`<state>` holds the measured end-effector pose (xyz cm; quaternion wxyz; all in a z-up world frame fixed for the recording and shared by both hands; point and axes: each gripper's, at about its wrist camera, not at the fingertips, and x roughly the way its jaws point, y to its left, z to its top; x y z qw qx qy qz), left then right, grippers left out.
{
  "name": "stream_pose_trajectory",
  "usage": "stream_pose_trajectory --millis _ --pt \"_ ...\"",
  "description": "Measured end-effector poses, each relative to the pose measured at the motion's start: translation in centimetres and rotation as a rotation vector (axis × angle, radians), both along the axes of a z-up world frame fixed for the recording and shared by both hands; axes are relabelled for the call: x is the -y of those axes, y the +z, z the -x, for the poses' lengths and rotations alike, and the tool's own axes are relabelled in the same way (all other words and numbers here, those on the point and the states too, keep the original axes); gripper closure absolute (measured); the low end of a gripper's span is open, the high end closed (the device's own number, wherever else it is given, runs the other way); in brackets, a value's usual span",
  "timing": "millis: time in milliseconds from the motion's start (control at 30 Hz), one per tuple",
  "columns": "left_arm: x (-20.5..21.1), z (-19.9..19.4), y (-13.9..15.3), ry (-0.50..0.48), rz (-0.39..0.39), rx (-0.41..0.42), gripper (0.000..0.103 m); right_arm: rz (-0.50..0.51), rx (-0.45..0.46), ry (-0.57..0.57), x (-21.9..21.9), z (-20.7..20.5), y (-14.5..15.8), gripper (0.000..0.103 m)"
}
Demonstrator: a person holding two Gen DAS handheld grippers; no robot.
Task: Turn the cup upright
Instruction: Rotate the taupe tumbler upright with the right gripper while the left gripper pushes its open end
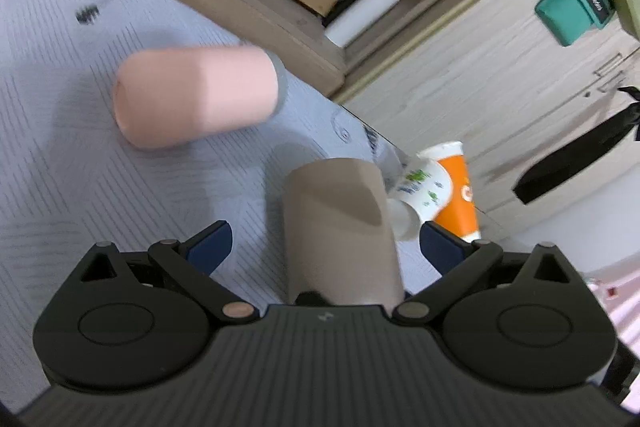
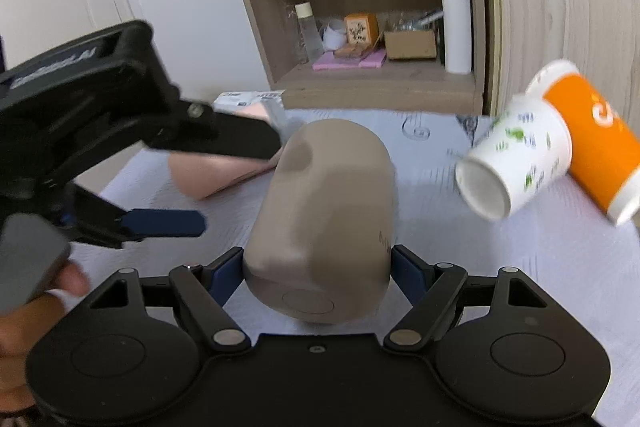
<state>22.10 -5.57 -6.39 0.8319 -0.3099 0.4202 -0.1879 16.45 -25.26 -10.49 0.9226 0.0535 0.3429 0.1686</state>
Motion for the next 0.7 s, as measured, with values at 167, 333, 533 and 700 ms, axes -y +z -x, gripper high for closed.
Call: stream_pose_trajectory --millis 167,333,533,700 --pt "0.3 0.4 -0.8 -0.062 0.034 -0.022 0.004 -0.056 -0.052 0.011 0.6 1.5 -0.1 0.02" --pt "0.3 1.2 -1.3 -0.092 0.047 -0.027 0.015 -0.141 -0.093 0.038 1.4 2.6 -0.3 0.02" --pt "0.2 1.8 -2.0 -0.125 0.037 -0.041 0.03 -0.191 -0.132 0.069 1.6 3.1 -0.8 0.02" --pt "0.0 1.7 -2.3 -0.134 0.04 -0.039 0.03 -0.166 -0.138 0.109 1.5 2.9 -0.5 0.019"
